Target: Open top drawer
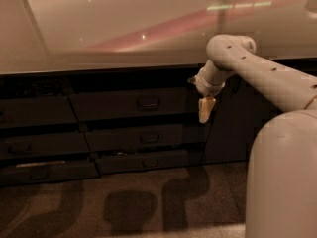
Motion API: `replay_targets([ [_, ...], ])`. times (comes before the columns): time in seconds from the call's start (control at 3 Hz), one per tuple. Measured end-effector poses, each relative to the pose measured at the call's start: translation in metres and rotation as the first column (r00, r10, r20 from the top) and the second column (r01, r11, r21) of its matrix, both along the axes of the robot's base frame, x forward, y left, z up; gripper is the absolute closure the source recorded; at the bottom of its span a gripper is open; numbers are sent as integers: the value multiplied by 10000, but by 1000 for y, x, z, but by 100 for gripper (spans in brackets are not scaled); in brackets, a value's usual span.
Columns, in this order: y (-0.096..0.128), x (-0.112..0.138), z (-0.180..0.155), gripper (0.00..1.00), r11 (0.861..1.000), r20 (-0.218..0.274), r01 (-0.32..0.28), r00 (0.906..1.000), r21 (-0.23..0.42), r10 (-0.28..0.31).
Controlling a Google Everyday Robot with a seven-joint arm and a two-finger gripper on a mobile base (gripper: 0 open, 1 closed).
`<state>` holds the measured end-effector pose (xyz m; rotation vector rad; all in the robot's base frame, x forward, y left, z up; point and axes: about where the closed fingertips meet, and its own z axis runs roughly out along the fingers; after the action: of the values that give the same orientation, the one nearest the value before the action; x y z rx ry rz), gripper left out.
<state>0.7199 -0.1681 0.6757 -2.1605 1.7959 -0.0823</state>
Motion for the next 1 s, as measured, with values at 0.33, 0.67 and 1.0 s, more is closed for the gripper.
replay_targets([
  [0.33, -15, -9, -17, 0, 9731, -414, -619, 9965, 2219, 729],
  [0.67, -12, 0, 0, 0, 9503, 88, -1129, 9933, 2900, 1153],
  [1.0, -11, 1, -3, 0, 9547, 20, -1001, 9946, 2803, 1037],
])
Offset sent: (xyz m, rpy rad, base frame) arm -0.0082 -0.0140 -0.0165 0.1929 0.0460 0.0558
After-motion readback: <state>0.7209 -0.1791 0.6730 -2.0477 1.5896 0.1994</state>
